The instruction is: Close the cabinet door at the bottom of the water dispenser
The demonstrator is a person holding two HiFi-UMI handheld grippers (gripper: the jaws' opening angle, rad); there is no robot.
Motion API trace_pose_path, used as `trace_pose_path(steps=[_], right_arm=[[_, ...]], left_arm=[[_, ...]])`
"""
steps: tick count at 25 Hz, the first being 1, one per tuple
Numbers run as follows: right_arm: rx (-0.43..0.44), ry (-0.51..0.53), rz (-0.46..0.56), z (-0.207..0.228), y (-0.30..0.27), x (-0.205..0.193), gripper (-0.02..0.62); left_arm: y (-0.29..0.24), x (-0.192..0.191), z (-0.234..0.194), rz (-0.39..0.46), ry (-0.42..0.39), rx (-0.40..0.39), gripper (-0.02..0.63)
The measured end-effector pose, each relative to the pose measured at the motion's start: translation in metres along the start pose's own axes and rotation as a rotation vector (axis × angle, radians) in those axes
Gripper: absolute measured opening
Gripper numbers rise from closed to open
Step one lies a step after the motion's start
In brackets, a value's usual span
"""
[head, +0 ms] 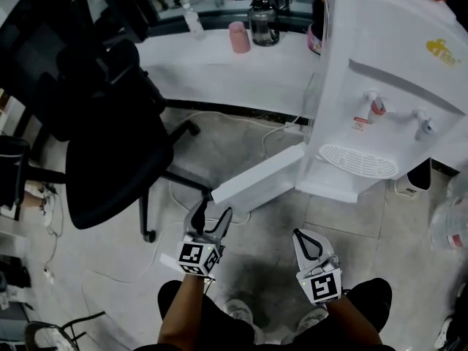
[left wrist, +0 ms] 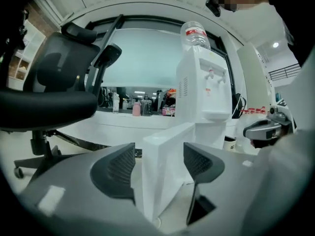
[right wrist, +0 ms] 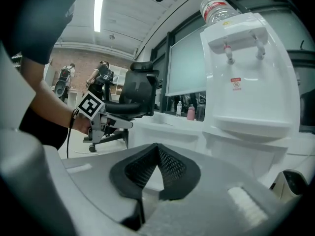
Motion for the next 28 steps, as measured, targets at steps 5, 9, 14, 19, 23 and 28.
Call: trace_pose_path(steps=[5, 9, 14, 19, 23, 28], right_arm=[[-0.019, 0.0, 0.035, 0.003, -0.001, 0.001, 0.002], [-0.03, 0.002, 0.028, 0.006, 0.004, 0.001, 0.002], [-0.042, 0.025, 0.023, 0.012, 0.009, 0.002, 0.002], [-0.081, -0.013, 0.059, 0.022, 0.015, 0.003, 0.002], [-0.1, 0.006, 0.062, 0.034, 0.014, 0.009, 0.002], [-0.106, -0.057, 0.078, 0.036, 0.009, 0.005, 0.002]], left_arm=[[-0.022, -0.01, -0.002, -0.037, -0.019, -0.053, 0.401], [-0.029, -0.01, 0.009, -0.049, -0.046, -0.106, 0.407], [-0.029, -0.012, 0.014, -0.045, -0.041, -0.107, 0.405], [-0.022, -0.017, 0.025, -0.077, -0.1, -0.114, 0.405], [-0.011, -0.021, 0.037, -0.082, -0.136, -0.124, 0.402], [0.002, -0.026, 0.055, -0.079, -0.113, -0.135, 0.383]])
Point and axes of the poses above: the fingertips, and each gripper's own axes: y backward along the fingers, z to its right, x out of its top, the point moved 1 cm from there along y, backward along the fingers
